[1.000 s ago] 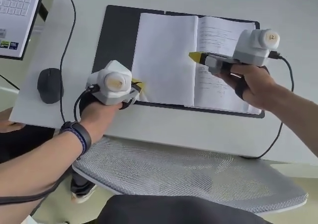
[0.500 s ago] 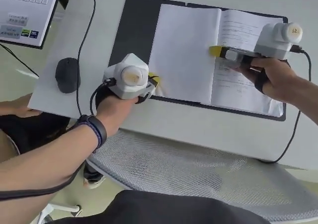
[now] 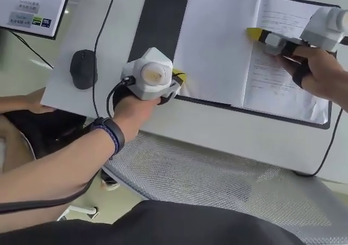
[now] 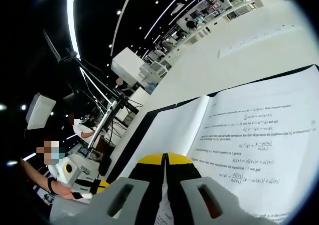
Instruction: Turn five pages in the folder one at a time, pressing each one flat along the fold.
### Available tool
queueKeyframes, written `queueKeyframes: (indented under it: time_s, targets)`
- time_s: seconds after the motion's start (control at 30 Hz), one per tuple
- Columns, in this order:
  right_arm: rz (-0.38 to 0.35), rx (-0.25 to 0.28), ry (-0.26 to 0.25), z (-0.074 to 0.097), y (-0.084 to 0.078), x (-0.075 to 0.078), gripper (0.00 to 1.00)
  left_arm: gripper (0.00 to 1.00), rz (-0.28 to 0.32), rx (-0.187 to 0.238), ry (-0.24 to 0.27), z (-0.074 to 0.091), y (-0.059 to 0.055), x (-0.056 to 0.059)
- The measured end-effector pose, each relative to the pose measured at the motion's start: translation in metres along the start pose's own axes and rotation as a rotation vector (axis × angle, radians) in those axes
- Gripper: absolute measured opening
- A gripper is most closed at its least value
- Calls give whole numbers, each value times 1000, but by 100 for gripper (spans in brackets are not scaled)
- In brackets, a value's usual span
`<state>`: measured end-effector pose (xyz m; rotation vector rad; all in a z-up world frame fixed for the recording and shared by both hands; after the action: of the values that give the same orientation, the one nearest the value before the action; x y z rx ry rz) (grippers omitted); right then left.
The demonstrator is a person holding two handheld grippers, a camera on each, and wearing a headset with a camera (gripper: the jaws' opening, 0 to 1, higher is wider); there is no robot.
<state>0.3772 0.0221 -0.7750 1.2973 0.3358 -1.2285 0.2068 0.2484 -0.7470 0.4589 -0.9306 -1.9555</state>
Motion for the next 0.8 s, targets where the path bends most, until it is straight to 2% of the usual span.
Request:
queueKeyframes:
  time_s: [0.2,0.27,0.37,0.47,0.53,0.6,0.7,0.8]
  targets:
    - [-76,83,-15,-9,17,12,0,0,2,2,-3,0,0,0]
    - [-103,123,-31,-13,26,17,0,0,2,2,-3,0,0,0]
    - [-116,136,-42,-20,37,21,0,0,4,3,-4,0,0,0]
    - [-91,133,-61,-28,50,26,0,0,14,9,0,0,-1,0]
    - [-94,159,-73,-32,59,31,0,0,18,14,0,0,-1,0]
    - [-160,198,-73,-34,65,36,0,0,23,16,0,0,-1,0]
    - [-176,226,-77,-35,70,44,0,0,18,8,-4,0,0,-1]
    - [-188,249,-83,-34,71,39,0,0,21,6,-7,0,0,-1]
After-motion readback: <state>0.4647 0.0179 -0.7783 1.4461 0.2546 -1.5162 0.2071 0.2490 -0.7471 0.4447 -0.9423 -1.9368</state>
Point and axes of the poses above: the centre of the closed fingertips' face, and the gripper's own axes: z roughly backward along the fingers, x roughly to its right, y roughly out of its top, the point moved 9 cm from there along z, roughly backward along the fingers, and after that the axes turned 6 degrees about -z, right-handed, at the moved point
